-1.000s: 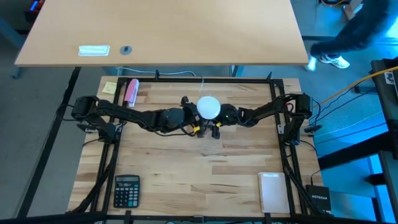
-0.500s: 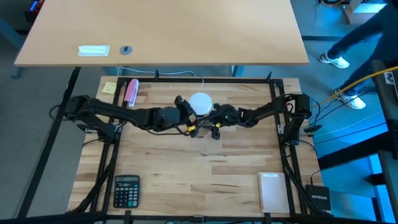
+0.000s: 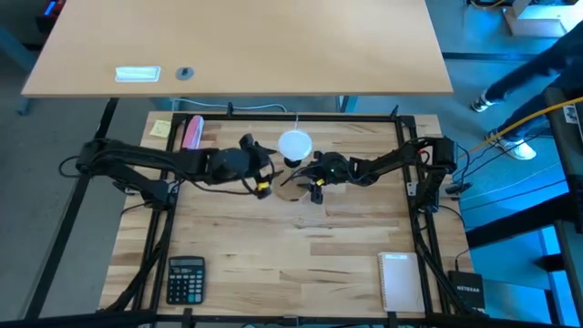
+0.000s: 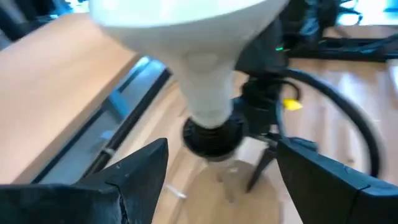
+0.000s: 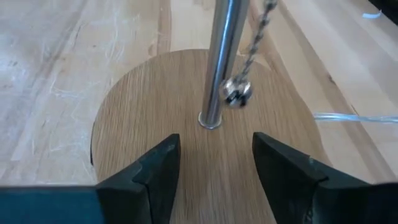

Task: Screw lightbulb
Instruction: Remove the white lightbulb from the lamp

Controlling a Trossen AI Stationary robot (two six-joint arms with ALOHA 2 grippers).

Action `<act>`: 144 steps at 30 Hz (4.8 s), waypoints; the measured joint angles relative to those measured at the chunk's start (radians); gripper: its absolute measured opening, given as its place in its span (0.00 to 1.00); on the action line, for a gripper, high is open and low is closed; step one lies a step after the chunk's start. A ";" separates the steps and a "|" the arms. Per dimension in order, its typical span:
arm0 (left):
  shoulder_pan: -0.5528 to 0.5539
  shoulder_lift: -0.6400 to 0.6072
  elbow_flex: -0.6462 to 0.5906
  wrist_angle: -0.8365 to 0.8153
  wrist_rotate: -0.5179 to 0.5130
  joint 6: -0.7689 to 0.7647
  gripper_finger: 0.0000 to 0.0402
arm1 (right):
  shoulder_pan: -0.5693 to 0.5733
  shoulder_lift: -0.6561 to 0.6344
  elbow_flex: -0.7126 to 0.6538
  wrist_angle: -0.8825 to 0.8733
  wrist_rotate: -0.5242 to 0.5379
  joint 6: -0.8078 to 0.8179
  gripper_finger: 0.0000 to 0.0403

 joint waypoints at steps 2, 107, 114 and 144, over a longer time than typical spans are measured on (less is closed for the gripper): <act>0.029 -0.011 -0.006 -0.011 0.051 0.002 0.72 | 0.000 0.000 0.000 0.000 0.000 0.000 0.51; 0.054 0.022 0.038 0.239 -0.186 -0.144 0.34 | 0.033 0.172 0.082 0.266 0.275 0.216 0.15; 0.007 -0.108 0.038 -0.345 -0.110 -0.441 0.33 | 0.034 0.175 0.077 0.236 0.235 0.227 0.39; 0.206 0.329 -0.064 -1.182 1.199 -0.525 0.34 | 0.033 0.170 0.081 0.191 0.177 0.182 0.45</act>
